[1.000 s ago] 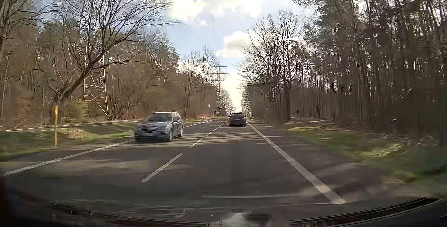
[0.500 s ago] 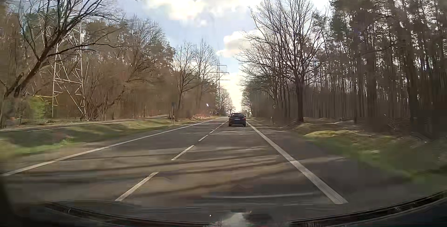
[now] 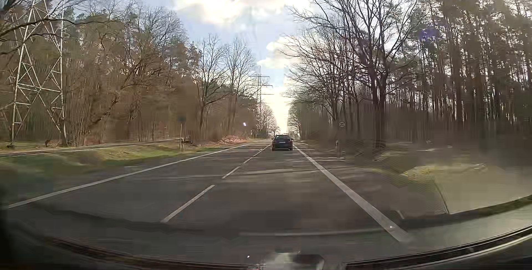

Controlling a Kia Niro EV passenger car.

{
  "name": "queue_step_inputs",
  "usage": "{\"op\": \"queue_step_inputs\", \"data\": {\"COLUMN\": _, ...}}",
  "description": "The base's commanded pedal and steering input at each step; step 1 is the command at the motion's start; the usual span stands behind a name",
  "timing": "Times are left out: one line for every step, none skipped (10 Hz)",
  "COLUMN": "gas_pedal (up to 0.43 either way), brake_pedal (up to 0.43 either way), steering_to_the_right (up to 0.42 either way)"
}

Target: Follow the waypoints while adhering to traffic rules and regulations

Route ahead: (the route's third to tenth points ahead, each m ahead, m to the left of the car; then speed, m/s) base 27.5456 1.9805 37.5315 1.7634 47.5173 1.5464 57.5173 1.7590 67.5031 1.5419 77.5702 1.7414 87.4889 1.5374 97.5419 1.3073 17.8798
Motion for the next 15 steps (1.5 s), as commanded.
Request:
{"op": "queue_step_inputs", "data": {"gas_pedal": 0.118, "brake_pedal": 0.000, "steering_to_the_right": 0.000}}
{"op": "queue_step_inputs", "data": {"gas_pedal": 0.118, "brake_pedal": 0.000, "steering_to_the_right": 0.000}}
{"op": "queue_step_inputs", "data": {"gas_pedal": 0.118, "brake_pedal": 0.000, "steering_to_the_right": 0.000}}
{"op": "queue_step_inputs", "data": {"gas_pedal": 0.118, "brake_pedal": 0.000, "steering_to_the_right": 0.001}}
{"op": "queue_step_inputs", "data": {"gas_pedal": 0.118, "brake_pedal": 0.000, "steering_to_the_right": 0.001}}
{"op": "queue_step_inputs", "data": {"gas_pedal": 0.118, "brake_pedal": 0.000, "steering_to_the_right": 0.001}}
{"op": "queue_step_inputs", "data": {"gas_pedal": 0.118, "brake_pedal": 0.000, "steering_to_the_right": 0.001}}
{"op": "queue_step_inputs", "data": {"gas_pedal": 0.118, "brake_pedal": 0.000, "steering_to_the_right": 0.002}}
{"op": "queue_step_inputs", "data": {"gas_pedal": 0.118, "brake_pedal": 0.000, "steering_to_the_right": 0.002}}
{"op": "queue_step_inputs", "data": {"gas_pedal": 0.118, "brake_pedal": 0.000, "steering_to_the_right": 0.003}}
{"op": "queue_step_inputs", "data": {"gas_pedal": 0.118, "brake_pedal": 0.000, "steering_to_the_right": 0.003}}
{"op": "queue_step_inputs", "data": {"gas_pedal": 0.118, "brake_pedal": 0.000, "steering_to_the_right": 0.003}}
{"op": "queue_step_inputs", "data": {"gas_pedal": 0.118, "brake_pedal": 0.000, "steering_to_the_right": 0.003}}
{"op": "queue_step_inputs", "data": {"gas_pedal": 0.118, "brake_pedal": 0.000, "steering_to_the_right": 0.003}}
{"op": "queue_step_inputs", "data": {"gas_pedal": 0.118, "brake_pedal": 0.000, "steering_to_the_right": 0.003}}
